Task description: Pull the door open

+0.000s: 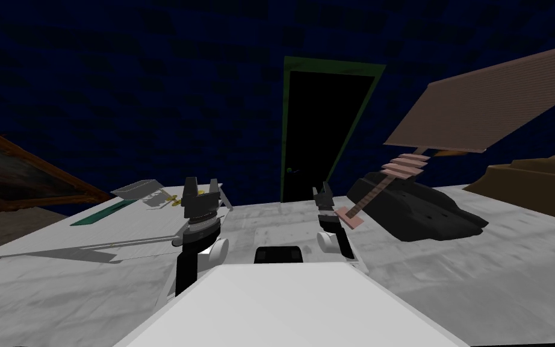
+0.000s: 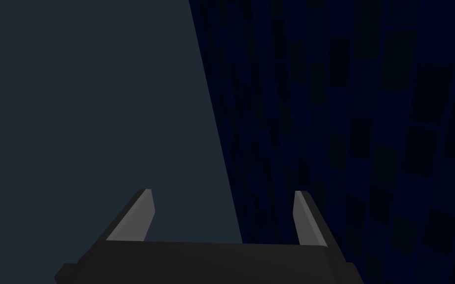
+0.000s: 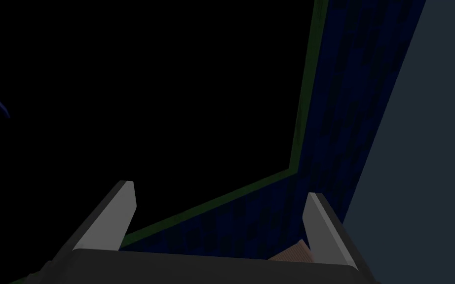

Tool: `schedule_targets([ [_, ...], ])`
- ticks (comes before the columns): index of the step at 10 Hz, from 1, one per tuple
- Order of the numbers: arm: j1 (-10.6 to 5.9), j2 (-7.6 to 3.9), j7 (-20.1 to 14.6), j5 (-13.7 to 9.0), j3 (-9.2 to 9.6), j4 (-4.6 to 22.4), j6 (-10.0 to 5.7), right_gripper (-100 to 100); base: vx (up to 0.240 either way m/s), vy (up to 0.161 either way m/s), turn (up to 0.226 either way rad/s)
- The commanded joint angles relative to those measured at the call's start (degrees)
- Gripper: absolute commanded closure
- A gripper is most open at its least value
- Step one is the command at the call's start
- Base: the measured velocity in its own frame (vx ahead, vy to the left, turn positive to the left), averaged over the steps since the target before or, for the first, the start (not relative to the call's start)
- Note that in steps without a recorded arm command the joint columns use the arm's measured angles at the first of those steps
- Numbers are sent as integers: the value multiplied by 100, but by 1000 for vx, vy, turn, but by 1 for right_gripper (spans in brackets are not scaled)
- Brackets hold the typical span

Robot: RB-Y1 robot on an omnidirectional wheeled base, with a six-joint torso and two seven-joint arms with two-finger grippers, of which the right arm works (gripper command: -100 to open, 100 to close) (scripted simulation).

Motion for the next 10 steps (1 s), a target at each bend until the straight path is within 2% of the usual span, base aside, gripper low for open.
schedule_targets([
  [1,-126,-88,12,-70,15,286,-52,-100,107,19,31],
  [7,-585,-373,117,-307,164,1416,-270,-100,99,5,30],
  [8,-665,-422,136,-348,189,1573,-308,-100,87,-10,38],
  [9,-665,-422,136,-348,189,1619,-308,-100,66,-3,11],
  [10,-746,-471,154,-390,215,1819,-346,-100,69,7,15],
])
